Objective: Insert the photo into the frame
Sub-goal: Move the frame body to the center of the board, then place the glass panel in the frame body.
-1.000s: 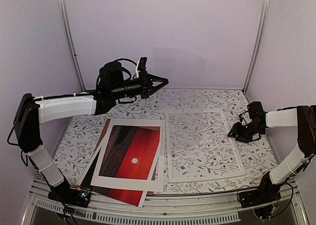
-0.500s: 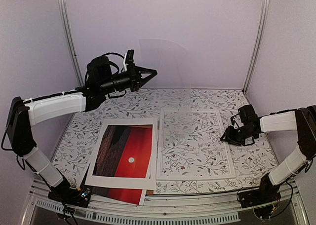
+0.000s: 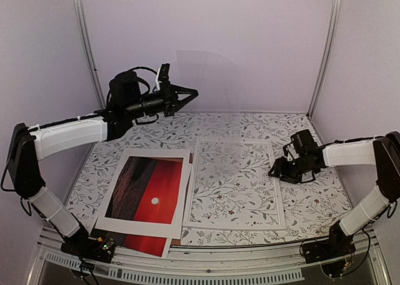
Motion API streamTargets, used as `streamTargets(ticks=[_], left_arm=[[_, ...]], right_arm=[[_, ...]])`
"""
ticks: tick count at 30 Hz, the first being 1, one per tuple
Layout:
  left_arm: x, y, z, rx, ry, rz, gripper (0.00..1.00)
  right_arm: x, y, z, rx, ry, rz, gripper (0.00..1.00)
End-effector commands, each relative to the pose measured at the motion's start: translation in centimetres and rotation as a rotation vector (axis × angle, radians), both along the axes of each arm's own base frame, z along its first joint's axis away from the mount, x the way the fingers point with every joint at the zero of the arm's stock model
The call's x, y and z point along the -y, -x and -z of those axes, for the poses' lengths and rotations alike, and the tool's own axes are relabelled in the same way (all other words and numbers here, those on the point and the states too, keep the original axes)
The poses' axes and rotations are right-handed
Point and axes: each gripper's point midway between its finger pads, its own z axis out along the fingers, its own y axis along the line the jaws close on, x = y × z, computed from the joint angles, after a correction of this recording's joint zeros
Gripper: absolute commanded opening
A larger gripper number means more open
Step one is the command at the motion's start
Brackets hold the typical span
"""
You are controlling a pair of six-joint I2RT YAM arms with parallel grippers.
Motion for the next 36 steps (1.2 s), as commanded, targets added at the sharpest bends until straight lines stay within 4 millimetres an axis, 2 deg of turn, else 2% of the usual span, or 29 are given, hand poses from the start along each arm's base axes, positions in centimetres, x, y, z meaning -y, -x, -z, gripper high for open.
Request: streamTargets(ticks=[1,4,7,14,17,20,23,25,31,34,36], left_arm=[[-0.1,0.5,0.1,-0.001,0.027,0.028,0.0],[0.5,0.9,0.5,-0.027,0.05,0.054,0.0],[2.0,1.7,0.5,-0.042,0.066,0.096,0.0],[6.0,5.1,-1.6,-0.06,0.159,0.257,0.0],[7.3,6.4,-2.3,-0.067,0.194,0.315,0.0],[7.9,6.9,-2.3,-0.089,0.227,0.34,0.0],[8.3,6.4,-0.2,-0.168,0.244,0.345,0.0],[8.7,5.7,2.2,-0.233,0.252,0.34,0.0],[10.4,3.9,11.7,-0.408,0.186,0.307,0.0],[11.0,3.5,15.5,-0.453,0.108,0.293,0.0],[11.2,3.3,17.3,-0.463,0.054,0.287,0.0]], right_arm=[[2.1,-2.3,-3.0,0.069,0.03,0.033,0.64],[4.3,-3.3,-4.9,0.108,0.052,0.065,0.66],[6.9,-3.8,-5.9,0.131,0.092,0.1,0.67],[13.2,-4.6,-7.6,0.164,0.113,0.21,0.68],[14.2,-5.0,-8.3,0.184,0.091,0.237,0.68],[14.6,-5.2,-8.9,0.198,0.098,0.25,0.69],[14.7,-5.4,-9.1,0.202,0.099,0.253,0.69],[14.8,-5.4,-9.2,0.202,0.1,0.257,0.69],[15.3,-5.4,-9.4,0.205,0.111,0.268,0.7],[15.4,-5.4,-9.7,0.214,0.116,0.272,0.7],[15.3,-5.4,-9.7,0.213,0.114,0.269,0.7]])
